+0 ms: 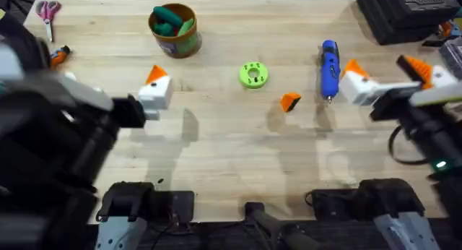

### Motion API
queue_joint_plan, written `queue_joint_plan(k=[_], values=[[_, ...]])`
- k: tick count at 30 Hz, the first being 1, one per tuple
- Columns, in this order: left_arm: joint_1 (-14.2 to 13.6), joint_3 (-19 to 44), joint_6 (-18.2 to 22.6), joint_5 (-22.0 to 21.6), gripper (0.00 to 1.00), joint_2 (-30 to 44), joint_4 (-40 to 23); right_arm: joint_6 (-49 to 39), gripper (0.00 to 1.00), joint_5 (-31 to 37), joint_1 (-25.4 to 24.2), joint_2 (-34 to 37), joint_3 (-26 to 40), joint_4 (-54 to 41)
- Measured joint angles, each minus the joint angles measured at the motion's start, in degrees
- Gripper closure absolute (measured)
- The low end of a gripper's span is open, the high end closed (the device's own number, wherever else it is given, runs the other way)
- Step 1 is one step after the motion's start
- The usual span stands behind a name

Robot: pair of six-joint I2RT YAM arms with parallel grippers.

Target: Pick up the gripper from the table and insert it into the empty holder that is missing its gripper. Then pick up a screw, insert it into the mounting hole, and use the screwdriver to tighten it. Finally, clean up the table by picking up the vegetable and placing it into the bucket.

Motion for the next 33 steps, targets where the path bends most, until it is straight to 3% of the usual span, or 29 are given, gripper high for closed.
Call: queue_joint_plan(k=[10, 16, 24, 33], values=[[0.00, 27.41, 0.00, -0.19, 0.014, 29.45, -17.19, 0.04, 0.010, -0.02, 0.00, 25.51, 24.80, -10.94], [0.00, 41.11, 0.02, -0.35, 0.014, 43.85, -28.22, 0.04, 0.010, -0.02, 0.00, 33.84, 35.08, -20.54], [0.00, 45.98, 0.51, -2.90, 0.014, 51.26, -30.41, 0.04, 0.010, -0.02, 0.00, 37.96, 37.15, -22.42], [0.49, 46.09, 10.92, -2.63, 0.014, 59.36, -38.45, 0.04, 0.011, -0.02, 0.00, 37.94, 37.15, -24.20]])
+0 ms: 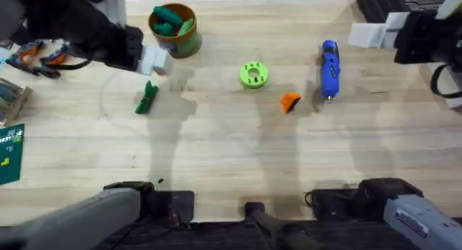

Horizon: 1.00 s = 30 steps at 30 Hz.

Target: Pick up the gripper from the table and insert it into the empty holder that is missing its gripper. Then pick up a screw, insert it into the mounting hole, and use the screwdriver to tighten it. Finally, clean up the table by picking up the vegetable and placing it into the bucket.

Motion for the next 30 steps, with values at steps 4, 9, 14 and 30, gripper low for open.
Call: queue_joint_plan(k=[4, 9, 14, 30], values=[[3.23, 0.00, 4.08, 3.45, 0.014, 12.29, 0.17, 0.00, 0.011, 0.00, 0.00, 0.00, 0.00, 0.02], [5.19, -0.02, 5.95, 5.18, 0.014, 20.23, 1.80, 0.00, 0.010, 0.00, 0.00, 0.00, 0.00, 0.02], [6.72, -2.39, 7.38, 6.02, 0.014, 22.85, 6.33, 0.00, 0.010, 0.00, 0.00, 0.00, 0.02, 0.04], [15.55, -8.72, 10.67, 8.87, 0.020, 27.13, 13.95, 0.00, 0.010, 0.00, 0.00, 0.00, 0.00, 0.02]])
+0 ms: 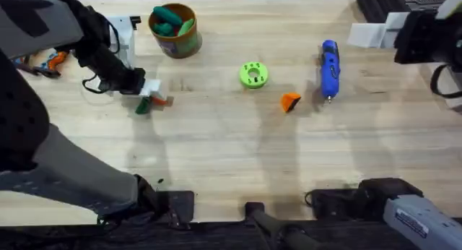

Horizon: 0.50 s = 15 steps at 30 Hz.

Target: Pick up the gripper from the table and insert it into the empty holder that is missing its gripper. Then pick up a screw, insert it into the mounting hole, and use the screwdriver to tighten it. Finally, clean up the table by picking up the vegetable and placing it into the bucket.

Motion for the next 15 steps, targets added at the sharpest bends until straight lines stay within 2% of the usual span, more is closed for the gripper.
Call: queue_joint_plan(k=[1, 2, 7, 8, 9, 10, 11, 13, 14, 15], values=[[0.08, 0.00, 0.02, 0.36, 0.055, 0.04, -0.02, -0.02, 0.010, 0.00, 0.00, 0.00, 0.00, 0.00], [0.13, 0.00, 0.14, 0.63, 0.147, 0.03, 0.06, -0.01, 0.010, 0.00, 0.00, 0.00, 0.01, 0.00], [-0.35, 0.02, 0.18, 4.75, 0.890, -0.11, -0.64, 0.00, 0.010, 0.00, 0.00, 0.00, 0.00, -0.02], [-0.48, 0.04, 0.46, 5.16, 0.968, -0.24, -0.64, 0.00, 0.010, 0.00, 0.00, 0.00, 0.01, -0.03], [-0.57, 0.07, 0.42, 5.13, 0.987, -0.34, -0.55, 0.00, 0.010, 0.00, 0.00, 0.00, 0.01, -0.07], [-0.55, 0.04, 0.52, 5.19, 0.971, -0.32, -0.52, 0.00, 0.010, 0.00, 0.00, 0.00, 0.02, -0.04], [-0.14, 0.07, 0.23, 2.89, 0.514, -0.30, 0.00, -0.02, 0.010, 0.00, 0.00, 0.00, 0.00, -0.05], [0.26, 0.07, -0.53, 2.52, 0.188, 0.00, -0.57, 0.00, 0.010, 0.00, 0.00, 0.00, 0.00, -0.08], [0.25, 0.07, -1.23, 3.61, 0.058, -0.10, -2.14, 0.00, 0.010, 0.00, 0.00, 0.00, 0.01, -0.07], [0.18, 0.07, -1.38, 4.33, 0.056, -0.35, -2.25, 0.00, 0.010, 0.00, 0.00, 0.00, 0.00, -0.07]])
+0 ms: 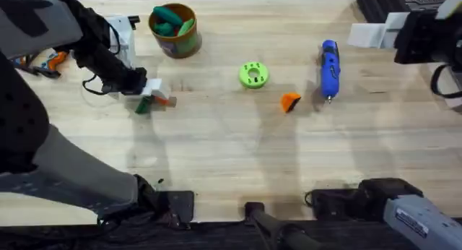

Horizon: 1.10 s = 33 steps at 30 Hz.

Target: Pick up the gripper from the table and insert it into the empty holder that is missing its gripper. Then pick up a screw, insert it into the mounting hole, and use the screwdriver to tighten it. Finally, clean up the table by picking up the vegetable and placing it into the bucket.

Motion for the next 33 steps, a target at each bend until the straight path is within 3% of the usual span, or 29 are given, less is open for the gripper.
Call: queue_joint_plan(k=[3, 4, 5, 6, 11, 12, 14, 17, 23, 28, 33], values=[[-0.07, 0.00, -0.24, 3.08, 0.055, -2.59, -0.02, 0.00, 0.010, 0.00, 0.00, 0.00, 0.00, 0.00], [-0.09, 0.10, -1.08, 7.53, 0.053, -8.54, 0.07, 0.00, 0.010, 0.00, 0.00, 0.00, 0.00, -0.02], [-0.09, 0.17, -1.57, 9.06, 0.053, -10.46, 0.13, 0.00, 0.010, 0.00, 0.00, 0.00, 0.00, 0.02], [-0.09, 0.54, -2.91, 15.95, 0.053, -16.88, 1.37, 0.02, 0.010, 0.00, 0.00, 0.00, 0.00, 0.00], [-0.18, 0.94, -3.94, 26.91, 0.015, -24.67, 2.46, 0.14, 0.010, 0.00, 0.00, 0.00, 0.01, 0.00], [-0.19, 0.94, -4.94, 31.97, 0.015, -28.19, 1.94, 0.15, 0.010, 0.00, 0.00, 0.00, 0.00, 0.00], [-0.18, 0.94, -6.38, 34.19, 0.015, -29.74, 1.29, 0.15, 0.010, 0.00, 0.00, 0.00, 0.00, 0.00], [-0.18, 0.94, -10.34, 36.59, 0.015, -30.26, -0.17, 0.15, 0.010, 0.00, 0.00, 0.00, 0.01, 0.00], [-0.72, 0.81, -11.80, 37.17, 0.015, -30.20, 2.73, 0.15, 0.010, 0.00, 0.00, 0.00, 0.02, 0.00], [-5.37, -5.87, -11.87, 34.48, 0.014, -36.42, 15.14, 0.15, 0.010, 0.00, 0.00, 0.00, 0.00, 0.00], [-10.25, -21.58, -11.95, 32.19, 0.014, -51.36, 31.98, 0.15, 0.010, 0.00, 0.00, 0.00, 0.01, 0.00]])
